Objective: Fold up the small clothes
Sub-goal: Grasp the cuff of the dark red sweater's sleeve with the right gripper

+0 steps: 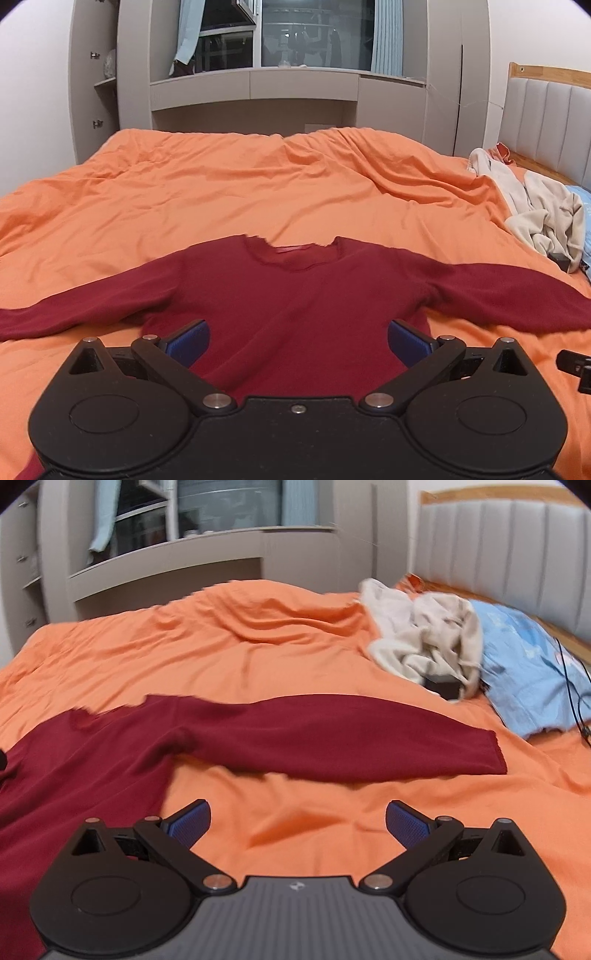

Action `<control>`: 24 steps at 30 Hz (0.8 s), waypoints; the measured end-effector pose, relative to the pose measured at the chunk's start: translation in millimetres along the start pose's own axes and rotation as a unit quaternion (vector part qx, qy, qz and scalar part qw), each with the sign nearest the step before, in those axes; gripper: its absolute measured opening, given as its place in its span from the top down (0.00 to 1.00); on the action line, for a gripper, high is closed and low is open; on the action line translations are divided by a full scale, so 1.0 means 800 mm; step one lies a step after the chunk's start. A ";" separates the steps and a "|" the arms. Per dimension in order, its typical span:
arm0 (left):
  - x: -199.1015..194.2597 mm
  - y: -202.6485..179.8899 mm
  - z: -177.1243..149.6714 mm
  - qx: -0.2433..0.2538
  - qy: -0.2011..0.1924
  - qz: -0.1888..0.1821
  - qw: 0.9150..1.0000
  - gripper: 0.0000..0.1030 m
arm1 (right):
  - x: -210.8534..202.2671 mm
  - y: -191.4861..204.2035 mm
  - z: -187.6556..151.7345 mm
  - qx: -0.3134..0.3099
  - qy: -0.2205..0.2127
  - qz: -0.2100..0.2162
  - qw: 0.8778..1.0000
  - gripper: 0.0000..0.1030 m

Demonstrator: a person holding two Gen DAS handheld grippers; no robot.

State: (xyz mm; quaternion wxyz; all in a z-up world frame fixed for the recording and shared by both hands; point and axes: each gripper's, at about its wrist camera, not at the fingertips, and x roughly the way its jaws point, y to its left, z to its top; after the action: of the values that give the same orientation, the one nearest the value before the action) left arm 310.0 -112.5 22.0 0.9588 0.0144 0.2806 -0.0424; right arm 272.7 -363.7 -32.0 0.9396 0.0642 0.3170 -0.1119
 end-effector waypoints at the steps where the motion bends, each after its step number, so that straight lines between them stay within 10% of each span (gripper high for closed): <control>1: 0.013 -0.005 0.005 0.001 0.002 -0.004 1.000 0.00 | 0.009 -0.008 0.004 0.008 0.000 -0.005 1.000 0.00; 15: 0.183 -0.067 0.020 0.002 0.032 -0.028 0.999 0.00 | 0.104 -0.144 0.015 0.196 -0.008 -0.075 0.978 0.00; 24: 0.222 -0.049 -0.009 -0.036 0.077 -0.037 0.996 0.00 | 0.126 -0.189 0.007 0.279 -0.039 -0.151 0.947 0.20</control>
State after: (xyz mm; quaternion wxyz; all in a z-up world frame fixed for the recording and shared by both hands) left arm 451.5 -164.0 -79.8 0.9321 -0.0270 0.3549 -0.0668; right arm 316.1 -527.9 -97.0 0.8679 0.2709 0.2418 -0.3389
